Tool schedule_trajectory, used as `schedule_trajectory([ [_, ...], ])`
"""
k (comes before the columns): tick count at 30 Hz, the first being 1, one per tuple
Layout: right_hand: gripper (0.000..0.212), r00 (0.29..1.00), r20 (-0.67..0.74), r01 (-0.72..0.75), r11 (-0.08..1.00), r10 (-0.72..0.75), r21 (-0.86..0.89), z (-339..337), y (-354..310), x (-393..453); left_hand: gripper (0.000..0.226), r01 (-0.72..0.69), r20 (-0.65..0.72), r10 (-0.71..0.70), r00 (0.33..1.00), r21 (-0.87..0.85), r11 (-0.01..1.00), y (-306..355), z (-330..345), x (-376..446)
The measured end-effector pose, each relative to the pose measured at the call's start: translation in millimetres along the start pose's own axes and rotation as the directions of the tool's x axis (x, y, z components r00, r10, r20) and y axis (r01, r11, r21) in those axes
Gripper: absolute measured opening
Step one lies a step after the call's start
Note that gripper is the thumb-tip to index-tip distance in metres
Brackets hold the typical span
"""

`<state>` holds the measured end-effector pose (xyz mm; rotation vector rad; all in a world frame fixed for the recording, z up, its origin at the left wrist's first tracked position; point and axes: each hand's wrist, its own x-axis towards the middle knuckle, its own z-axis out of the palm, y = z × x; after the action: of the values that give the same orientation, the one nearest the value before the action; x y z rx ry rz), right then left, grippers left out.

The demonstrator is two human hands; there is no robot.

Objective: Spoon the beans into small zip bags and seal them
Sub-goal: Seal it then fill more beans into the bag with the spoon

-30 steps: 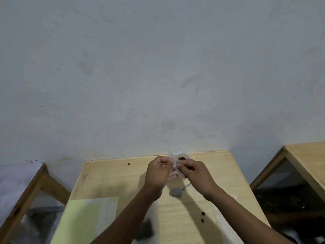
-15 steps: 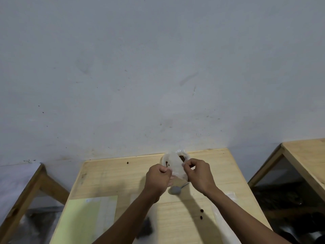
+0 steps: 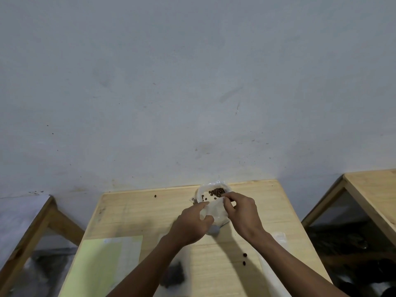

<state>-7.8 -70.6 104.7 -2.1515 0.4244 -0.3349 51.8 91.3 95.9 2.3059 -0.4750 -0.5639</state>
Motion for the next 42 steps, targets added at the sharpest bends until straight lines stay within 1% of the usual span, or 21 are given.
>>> schedule_trajectory([
  [2,0.022,0.999,-0.039,0.003,1.000,-0.003,-0.014,-0.1,-3.4,-0.6,0.069,-0.006,0.006,0.006,1.000,-0.011,1.000,1.3,-0.7,1.4],
  [5,0.022,1.000,-0.011,-0.013,1.000,0.013,-0.003,-1.7,-1.1,1.2,0.071,-0.014,-0.042,0.012,0.999,-0.044,0.999,-0.4,-1.0,0.9],
  [8,0.022,0.999,0.047,-0.018,0.998,0.016,0.053,-4.2,4.2,3.1,0.058,-0.117,-0.104,0.104,0.989,-0.120,0.986,-4.2,2.6,-4.9],
  [10,0.023,0.993,0.110,-0.045,0.994,0.033,0.103,-5.4,5.9,3.1,0.050,-0.182,-0.147,0.162,0.976,-0.140,0.973,-7.4,5.0,-8.6],
  [12,0.025,0.985,0.162,-0.085,0.981,0.057,0.174,-5.6,6.3,1.8,0.051,-0.228,-0.182,0.202,0.962,-0.134,0.964,-9.7,6.5,-11.2],
  [15,0.025,0.977,0.194,-0.146,0.944,0.090,0.297,-5.8,3.5,-0.3,0.066,-0.304,-0.200,0.283,0.938,-0.080,0.949,-13.8,10.3,-10.9],
  [18,0.025,0.966,0.210,-0.225,0.891,0.151,0.394,-4.1,1.5,1.2,0.093,-0.351,-0.238,0.369,0.898,0.115,0.929,-22.3,20.2,-7.5],
  [20,0.024,0.949,0.240,-0.297,0.842,0.206,0.450,-2.6,0.2,2.6,0.098,-0.321,-0.291,0.382,0.877,0.237,0.917,-27.1,28.3,-7.0],
  [21,0.023,0.936,0.264,-0.337,0.812,0.233,0.476,-1.9,-0.6,2.6,0.098,-0.293,-0.309,0.369,0.877,0.264,0.919,-27.6,31.0,-7.6],
  [24,0.022,0.892,0.336,-0.445,0.709,0.301,0.547,-0.6,-2.9,0.2,0.092,-0.223,-0.340,0.321,0.884,0.296,0.929,-29.7,33.6,-5.6],
  [27,0.023,0.851,0.393,-0.523,0.629,0.349,0.574,-0.6,-1.3,0.4,0.085,-0.209,-0.344,0.314,0.885,0.309,0.928,-32.1,32.0,-3.7],
  [31,0.023,0.803,0.479,-0.591,0.574,0.354,0.567,0.3,9.0,10.1,0.079,-0.166,-0.353,0.288,0.890,0.337,0.927,-39.5,28.2,-2.7],
  [33,0.026,0.805,0.485,-0.588,0.572,0.342,0.573,2.5,18.0,13.8,0.074,-0.135,-0.339,0.268,0.902,0.368,0.920,-41.9,21.0,-1.1],
  [34,0.026,0.813,0.466,-0.578,0.589,0.350,0.565,4.8,26.2,14.5,0.072,-0.125,-0.336,0.255,0.906,0.364,0.923,-43.8,17.1,-1.2],
  [35,0.024,0.831,0.418,-0.551,0.645,0.367,0.530,8.1,36.6,15.4,0.070,-0.118,-0.344,0.244,0.907,0.349,0.930,-46.1,12.8,-2.5],
  [36,0.023,0.860,0.340,-0.503,0.746,0.381,0.436,12.6,50.9,16.3,0.069,-0.110,-0.353,0.232,0.907,0.333,0.937,-49.2,8.9,-3.7],
  [37,0.022,0.892,0.261,-0.435,0.861,0.370,0.265,17.8,68.7,16.9,0.069,-0.101,-0.360,0.219,0.907,0.321,0.942,-52.3,5.7,-5.4],
  [38,0.023,0.920,0.224,-0.342,0.938,0.322,0.056,23.0,85.8,16.8,0.069,-0.088,-0.366,0.204,0.908,0.310,0.947,-55.9,2.9,-7.1],
  [39,0.025,0.933,0.239,-0.247,0.961,0.270,-0.121,27.2,99.2,15.5,0.069,-0.073,-0.373,0.188,0.908,0.301,0.951,-59.7,0.2,-8.5],
  [40,0.027,0.934,0.275,-0.165,0.956,0.230,-0.242,32.0,110.6,14.4,0.069,-0.058,-0.380,0.171,0.909,0.291,0.955,-63.3,-2.4,-9.3],
  [42,0.032,0.924,0.338,-0.036,0.919,0.181,-0.393,43.1,127.8,14.0,0.069,-0.024,-0.391,0.134,0.911,0.272,0.962,-69.7,-7.9,-10.9],
])
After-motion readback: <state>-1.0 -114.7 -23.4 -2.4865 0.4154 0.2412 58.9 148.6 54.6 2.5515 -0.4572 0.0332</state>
